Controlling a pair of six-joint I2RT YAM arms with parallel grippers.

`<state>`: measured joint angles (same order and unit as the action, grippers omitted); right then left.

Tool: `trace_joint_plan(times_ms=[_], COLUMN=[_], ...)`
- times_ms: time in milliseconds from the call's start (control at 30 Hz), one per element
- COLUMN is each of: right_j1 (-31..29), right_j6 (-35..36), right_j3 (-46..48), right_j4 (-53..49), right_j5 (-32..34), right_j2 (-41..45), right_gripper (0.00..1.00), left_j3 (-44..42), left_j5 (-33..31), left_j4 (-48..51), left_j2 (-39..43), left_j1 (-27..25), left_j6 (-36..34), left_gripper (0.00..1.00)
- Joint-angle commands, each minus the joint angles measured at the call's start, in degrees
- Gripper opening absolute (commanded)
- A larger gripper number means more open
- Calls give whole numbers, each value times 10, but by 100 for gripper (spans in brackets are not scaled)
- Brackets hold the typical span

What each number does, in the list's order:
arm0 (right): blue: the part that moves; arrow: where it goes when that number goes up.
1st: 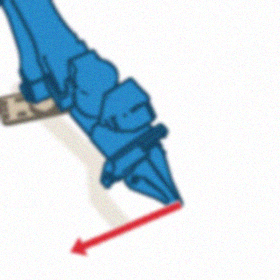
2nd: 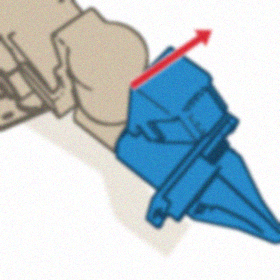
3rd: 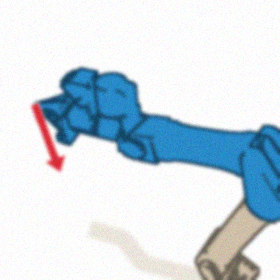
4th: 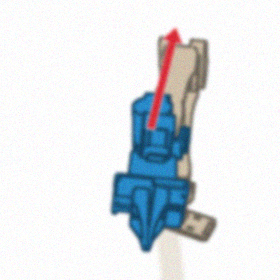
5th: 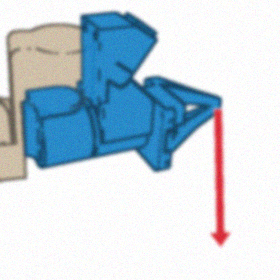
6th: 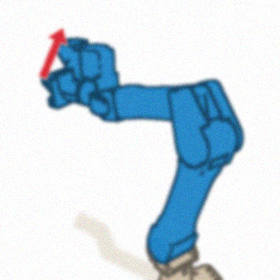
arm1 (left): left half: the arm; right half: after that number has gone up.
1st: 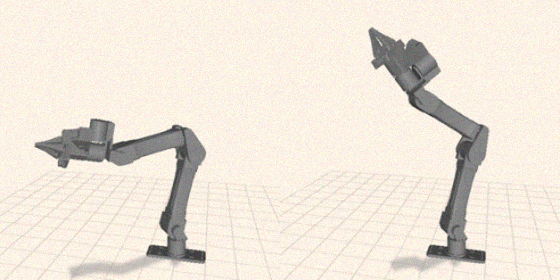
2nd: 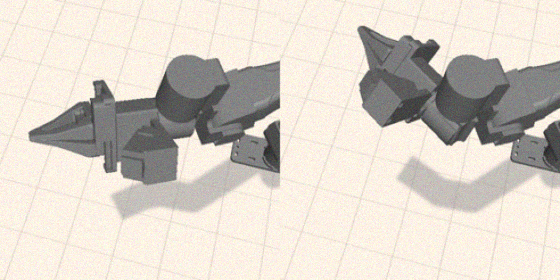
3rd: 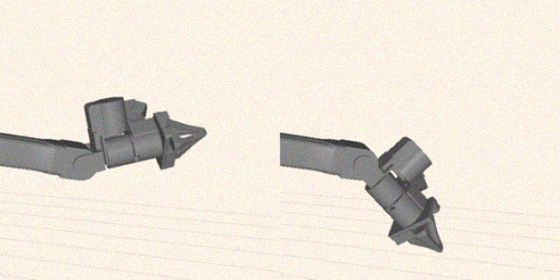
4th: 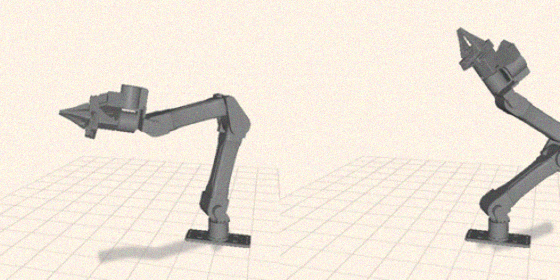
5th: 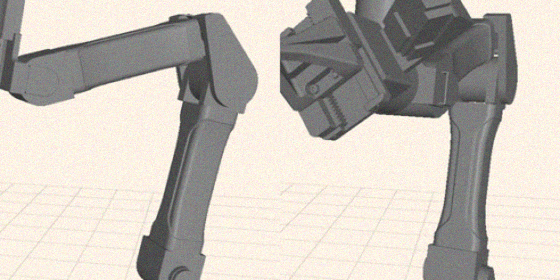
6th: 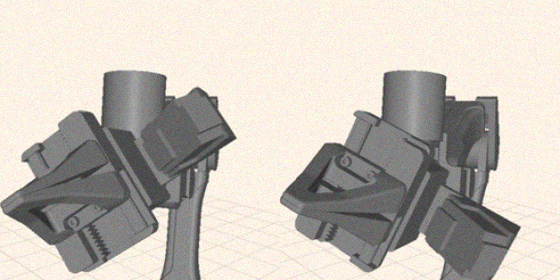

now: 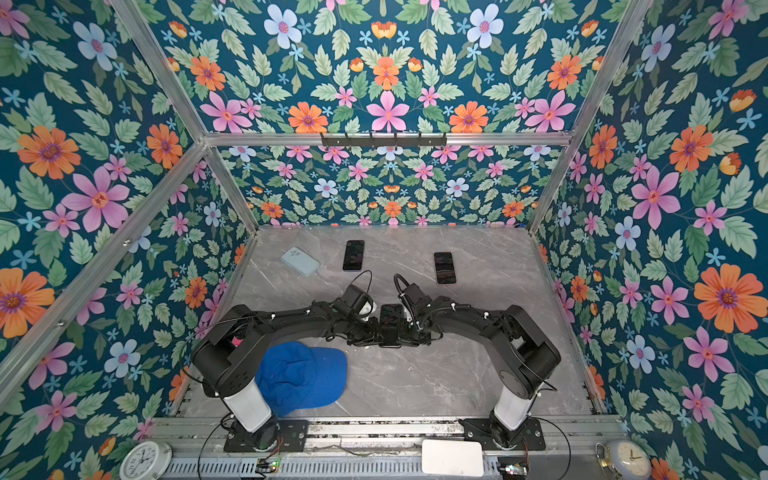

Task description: Put the phone into the phone case

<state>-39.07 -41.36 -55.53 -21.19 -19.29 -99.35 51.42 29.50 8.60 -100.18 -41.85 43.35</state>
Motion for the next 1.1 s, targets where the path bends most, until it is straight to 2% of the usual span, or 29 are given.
trace_joint_plan(times_ms=[0, 367, 700, 867, 1067], right_j1=[-13, -13, -13, -13, -4], right_j6=[2, 2, 1, 16, 45], right_j3=[10, 18, 17, 9, -9], right_j4=[60, 90, 98, 56, -11], right_j5=[-30, -51, -52, -15, 45], right_j2=[-15, -18, -23, 1, 22], right_gripper=[5, 9, 1, 1, 2], left_j3=[-6, -5, -3, -11, -30], left_j5=[66, 75, 74, 65, 53], left_j4=[-68, -71, -68, -58, -38], left_j2=[-5, -15, -17, -2, 21], left_j1=[-4, -4, -4, 4, 25], left_j6=[6, 8, 6, 4, -5], left_gripper=[33, 35, 28, 28, 32])
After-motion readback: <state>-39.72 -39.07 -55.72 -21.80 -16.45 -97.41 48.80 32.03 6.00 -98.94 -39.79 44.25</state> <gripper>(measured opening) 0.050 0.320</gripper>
